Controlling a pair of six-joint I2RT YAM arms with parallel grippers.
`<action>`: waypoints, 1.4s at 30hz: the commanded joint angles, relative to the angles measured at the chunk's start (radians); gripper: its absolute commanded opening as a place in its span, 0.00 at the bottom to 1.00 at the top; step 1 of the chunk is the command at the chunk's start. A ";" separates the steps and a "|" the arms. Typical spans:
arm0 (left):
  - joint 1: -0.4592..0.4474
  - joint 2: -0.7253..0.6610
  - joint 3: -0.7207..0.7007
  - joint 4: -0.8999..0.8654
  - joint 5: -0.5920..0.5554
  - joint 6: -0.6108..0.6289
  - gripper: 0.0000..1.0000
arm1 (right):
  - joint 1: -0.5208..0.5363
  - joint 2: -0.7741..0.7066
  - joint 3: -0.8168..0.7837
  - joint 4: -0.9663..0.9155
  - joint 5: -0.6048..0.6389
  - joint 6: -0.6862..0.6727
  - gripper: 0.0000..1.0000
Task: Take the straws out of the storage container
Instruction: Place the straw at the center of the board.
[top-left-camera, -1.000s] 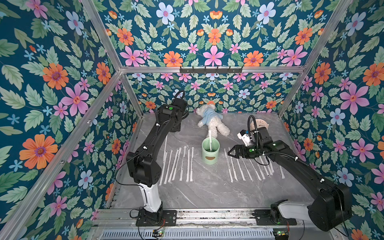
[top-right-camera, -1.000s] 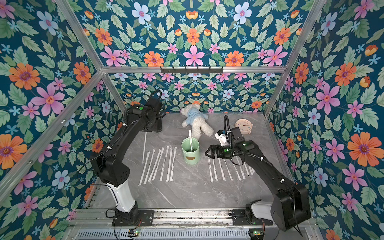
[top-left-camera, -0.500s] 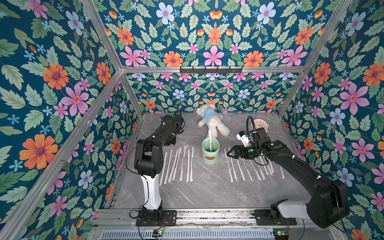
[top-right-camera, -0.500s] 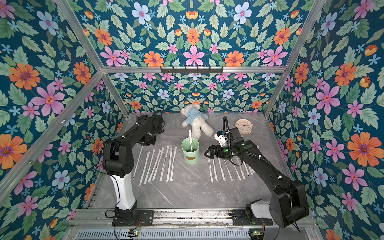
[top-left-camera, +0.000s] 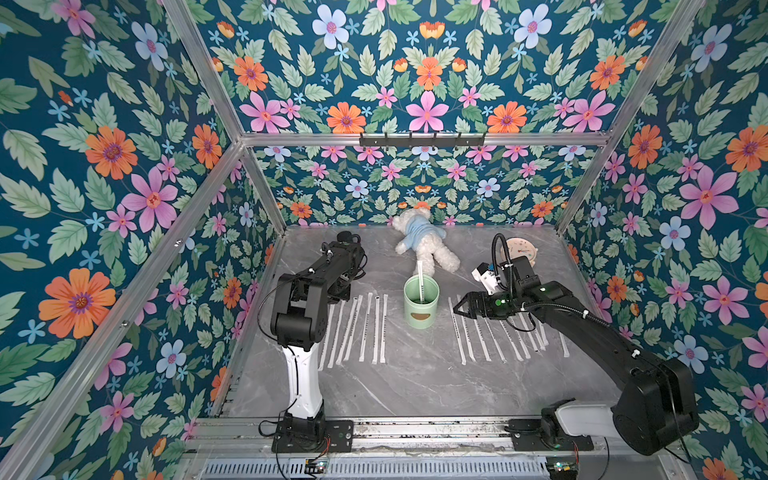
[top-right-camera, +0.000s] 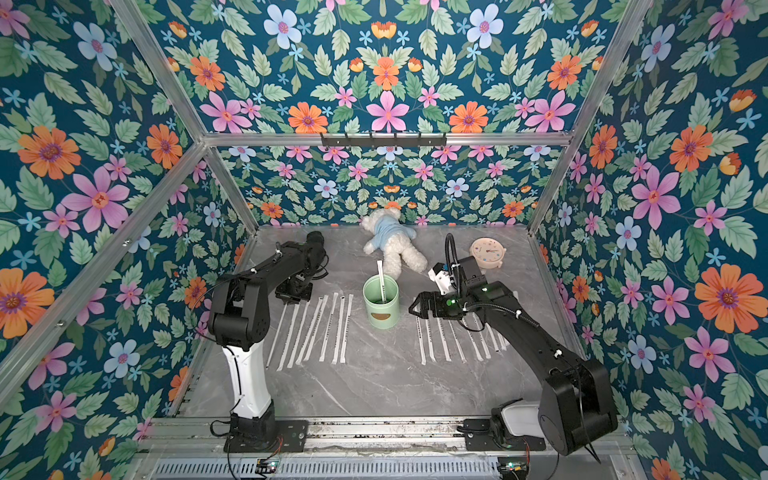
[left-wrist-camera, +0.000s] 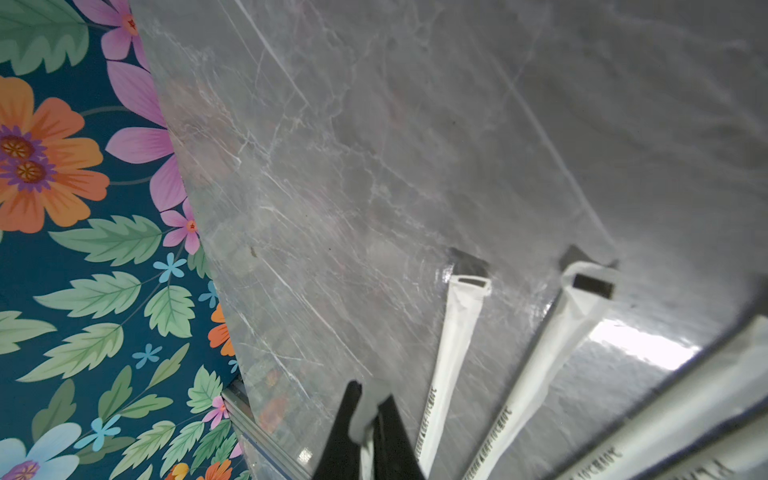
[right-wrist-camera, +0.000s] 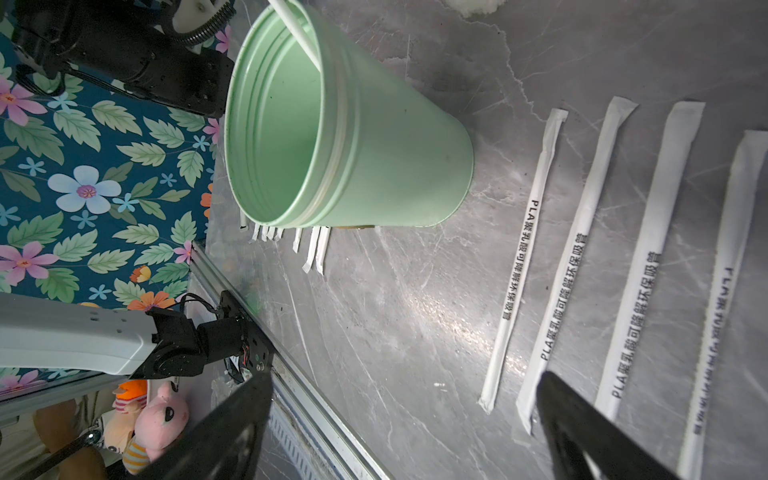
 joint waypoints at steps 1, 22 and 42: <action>0.009 0.005 0.000 0.004 0.003 0.011 0.11 | 0.001 0.004 0.000 0.021 -0.010 0.002 0.99; 0.041 0.008 -0.062 0.048 0.006 0.026 0.16 | 0.002 0.020 0.019 0.011 -0.011 0.000 0.99; 0.042 -0.076 -0.023 0.047 0.044 -0.010 0.22 | 0.002 0.008 0.022 0.000 -0.005 0.000 0.99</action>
